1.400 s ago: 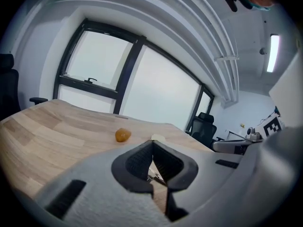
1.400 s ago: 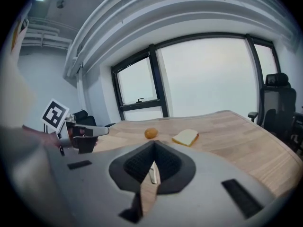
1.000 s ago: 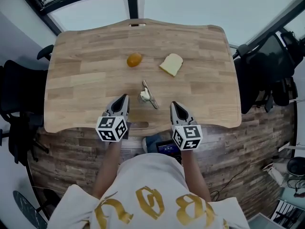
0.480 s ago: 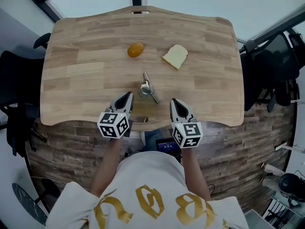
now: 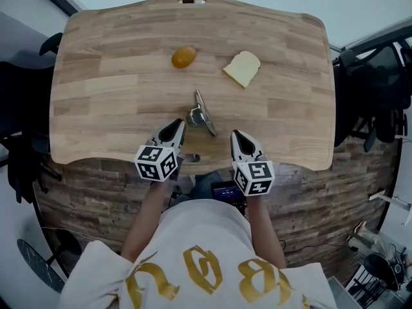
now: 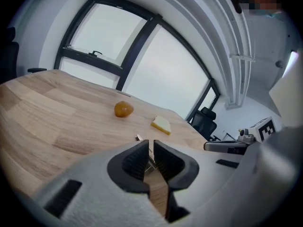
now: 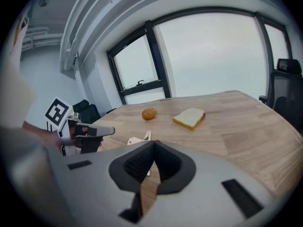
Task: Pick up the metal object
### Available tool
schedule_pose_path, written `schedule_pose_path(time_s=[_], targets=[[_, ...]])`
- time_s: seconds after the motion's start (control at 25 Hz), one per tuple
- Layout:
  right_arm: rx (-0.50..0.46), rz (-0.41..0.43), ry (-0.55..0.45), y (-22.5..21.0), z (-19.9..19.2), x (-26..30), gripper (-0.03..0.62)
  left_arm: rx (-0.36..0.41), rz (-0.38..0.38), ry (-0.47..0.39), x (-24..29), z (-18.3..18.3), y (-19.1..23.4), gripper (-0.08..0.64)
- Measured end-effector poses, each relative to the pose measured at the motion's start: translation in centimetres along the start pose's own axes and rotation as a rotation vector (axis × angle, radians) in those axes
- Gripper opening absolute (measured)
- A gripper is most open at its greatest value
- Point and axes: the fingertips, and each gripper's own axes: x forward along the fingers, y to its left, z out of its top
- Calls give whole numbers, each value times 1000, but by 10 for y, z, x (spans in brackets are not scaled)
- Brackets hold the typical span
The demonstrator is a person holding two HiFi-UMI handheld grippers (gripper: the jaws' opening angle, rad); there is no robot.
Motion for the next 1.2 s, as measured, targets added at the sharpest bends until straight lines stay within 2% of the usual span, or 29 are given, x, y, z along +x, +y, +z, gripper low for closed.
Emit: schedule_pose_path(time_s=[0.12,0.24,0.52,0.76,1.0,1.2], targets=[[6,15,14,-2,0,8,11,-59,-47,11,11,-5,-2,61],[9,41,26,-1,1,17,11,-119,-61,47,22,-14,2,96],[11,60,71,-13,-4,42,11,-173,-67,120,47,-30,5,157],[3,76,102,-18,-5,59,11,-206,-57,161,60,-41,11,158],[-1,87,129,-25,-7,67,11,-175,-60,212,68,-46,8,163],[-11,93,140,-27,-7,69,11,-206,-56,231,72,-45,4,94]])
